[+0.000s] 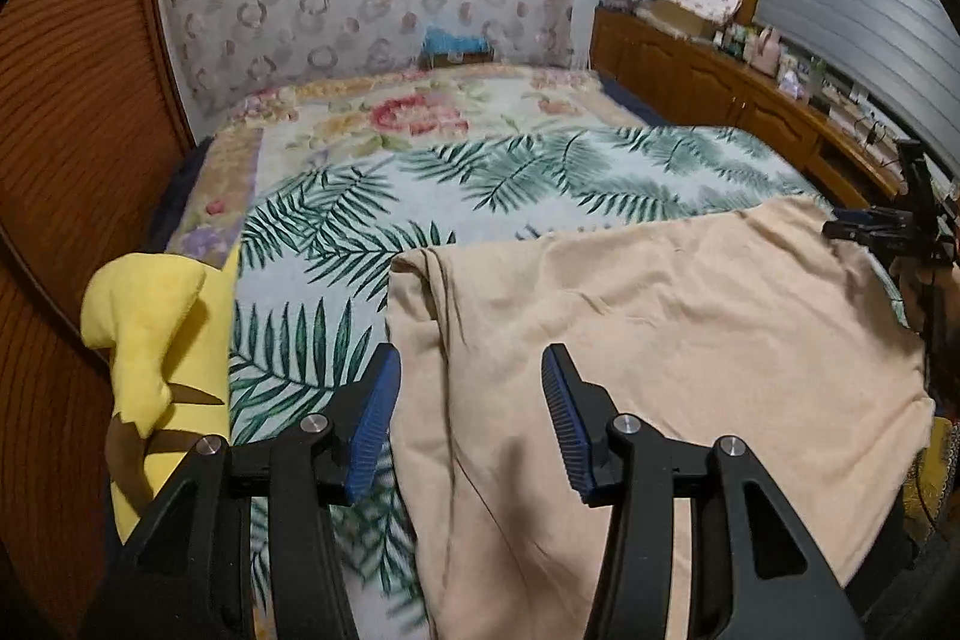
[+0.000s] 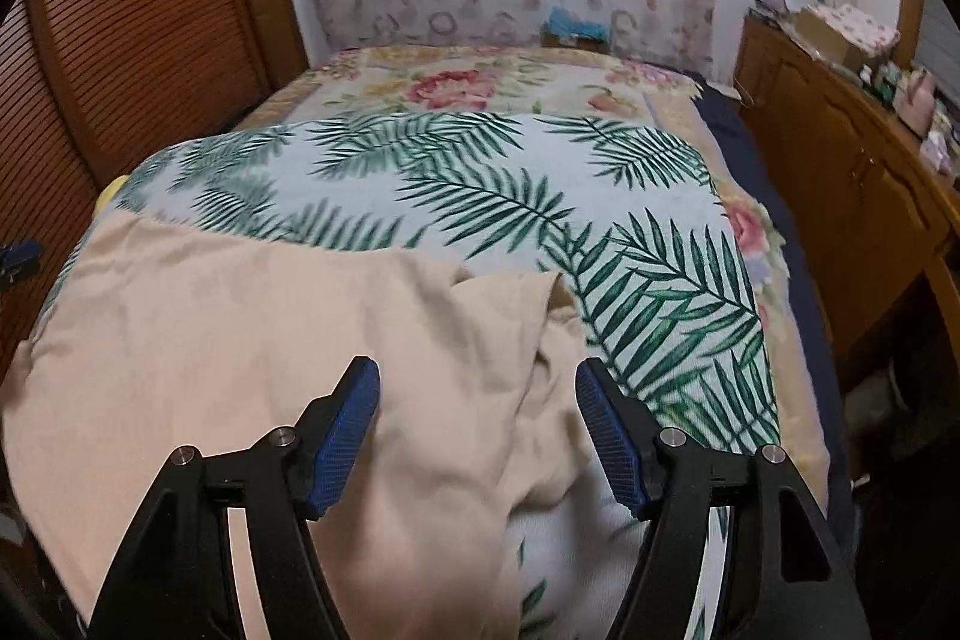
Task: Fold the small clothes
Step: 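Move both open grippers to the folded shirt edge, then close the left gripper on the shirt edge while the right gripper closes on it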
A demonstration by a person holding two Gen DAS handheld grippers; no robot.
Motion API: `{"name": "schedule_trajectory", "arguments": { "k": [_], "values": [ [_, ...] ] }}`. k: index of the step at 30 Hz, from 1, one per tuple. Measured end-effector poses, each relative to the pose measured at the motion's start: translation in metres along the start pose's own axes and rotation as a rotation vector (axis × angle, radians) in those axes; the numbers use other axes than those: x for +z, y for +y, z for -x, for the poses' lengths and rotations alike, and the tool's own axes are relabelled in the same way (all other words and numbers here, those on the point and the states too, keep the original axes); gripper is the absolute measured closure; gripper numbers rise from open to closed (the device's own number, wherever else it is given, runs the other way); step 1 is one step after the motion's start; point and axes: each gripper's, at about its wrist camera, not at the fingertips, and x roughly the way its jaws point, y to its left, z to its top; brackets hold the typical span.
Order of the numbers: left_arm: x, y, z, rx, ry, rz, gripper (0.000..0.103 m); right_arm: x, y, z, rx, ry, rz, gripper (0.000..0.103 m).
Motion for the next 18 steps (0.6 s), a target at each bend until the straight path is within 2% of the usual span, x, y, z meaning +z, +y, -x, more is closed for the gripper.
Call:
{"name": "schedule_trajectory", "arguments": {
  "k": [4, 9, 15, 17, 18],
  "values": [
    [0.007, 0.002, -0.022, 0.001, 0.04, -0.005, 0.053, 0.008, -0.007, -0.013, -0.002, 0.021, -0.028, 0.033],
    [0.012, 0.002, -0.035, -0.012, 0.048, 0.021, 0.053, 0.006, -0.014, -0.017, 0.0, 0.04, -0.04, 0.033],
    [0.015, 0.009, -0.053, 0.014, 0.083, 0.03, 0.053, 0.005, -0.01, -0.017, -0.014, 0.037, 0.009, 0.033],
    [0.015, 0.011, -0.059, 0.015, 0.1, 0.036, 0.053, 0.003, -0.007, -0.016, -0.022, 0.033, 0.035, 0.037],
    [0.013, 0.012, -0.064, 0.01, 0.112, 0.04, 0.053, 0.002, -0.006, -0.015, -0.017, 0.028, 0.041, 0.044]
  ]
}}
